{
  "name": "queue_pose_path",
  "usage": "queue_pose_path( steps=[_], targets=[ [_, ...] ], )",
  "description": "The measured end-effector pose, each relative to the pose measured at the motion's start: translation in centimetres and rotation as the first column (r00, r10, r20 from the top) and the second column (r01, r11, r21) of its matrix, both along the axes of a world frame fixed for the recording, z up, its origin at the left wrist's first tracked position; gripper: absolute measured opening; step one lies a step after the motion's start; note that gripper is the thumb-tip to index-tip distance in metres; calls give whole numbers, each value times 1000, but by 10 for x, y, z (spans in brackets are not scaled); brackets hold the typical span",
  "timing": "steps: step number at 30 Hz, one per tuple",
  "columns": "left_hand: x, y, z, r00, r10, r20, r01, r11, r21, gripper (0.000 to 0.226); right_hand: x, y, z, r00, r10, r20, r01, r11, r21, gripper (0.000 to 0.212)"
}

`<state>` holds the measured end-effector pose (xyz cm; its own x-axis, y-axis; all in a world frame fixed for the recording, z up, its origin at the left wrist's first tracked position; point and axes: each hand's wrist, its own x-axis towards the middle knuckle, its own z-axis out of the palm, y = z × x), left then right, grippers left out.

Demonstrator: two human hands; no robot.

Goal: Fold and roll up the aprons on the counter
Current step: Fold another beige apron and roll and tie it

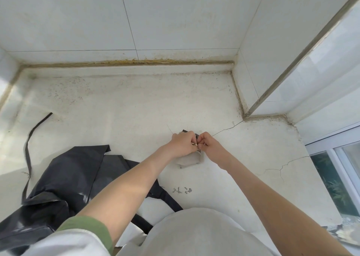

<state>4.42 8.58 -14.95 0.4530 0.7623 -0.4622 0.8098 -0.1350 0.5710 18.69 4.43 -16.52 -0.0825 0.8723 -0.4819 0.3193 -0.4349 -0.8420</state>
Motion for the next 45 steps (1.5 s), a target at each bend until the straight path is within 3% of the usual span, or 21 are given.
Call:
queue_pose_path(
  steps=[4,9,13,16,23,28,32,36,39,41,45],
  targets=[
    [-4,3,-1,999,-41,-15,42,998,54,12,-3,-1,2,1000,21,16,-21,1000,-20,18],
    [1,-4,-11,991,-41,-126,68,974,216,22,-4,8,4,999,-36,-2,35,983,-178,23],
    [-5,-7,-13,1000,-24,-14,26,992,125,14,2,13,12,997,-50,-59,35,973,-229,29],
    [-9,-7,-15,996,-37,76,26,989,147,6,6,14,14,993,-28,-114,-1,967,-255,26],
    [-14,-17,-16,953,59,299,-90,992,91,8,2,6,12,988,-58,-140,20,967,-256,22],
    [-17,-16,-18,879,196,434,-216,976,-3,22,-6,5,11,991,-122,-61,102,957,-273,21],
    [-22,-20,-27,830,308,464,-331,943,-35,32,-18,5,5,975,-175,134,204,945,-254,21],
    [-33,-17,-33,850,405,337,-450,891,64,35,-7,-4,-7,942,-254,220,303,925,-229,19],
    [-39,-17,-34,850,414,325,-437,899,-2,30,-1,-7,-11,930,-298,214,346,907,-240,18],
    [-39,-14,-31,825,452,338,-461,885,-60,23,-3,-6,-8,935,-318,158,349,906,-239,17],
    [-39,5,-27,881,420,215,-435,900,23,24,-7,-1,2,907,-367,-209,300,908,-292,8]
  ],
)
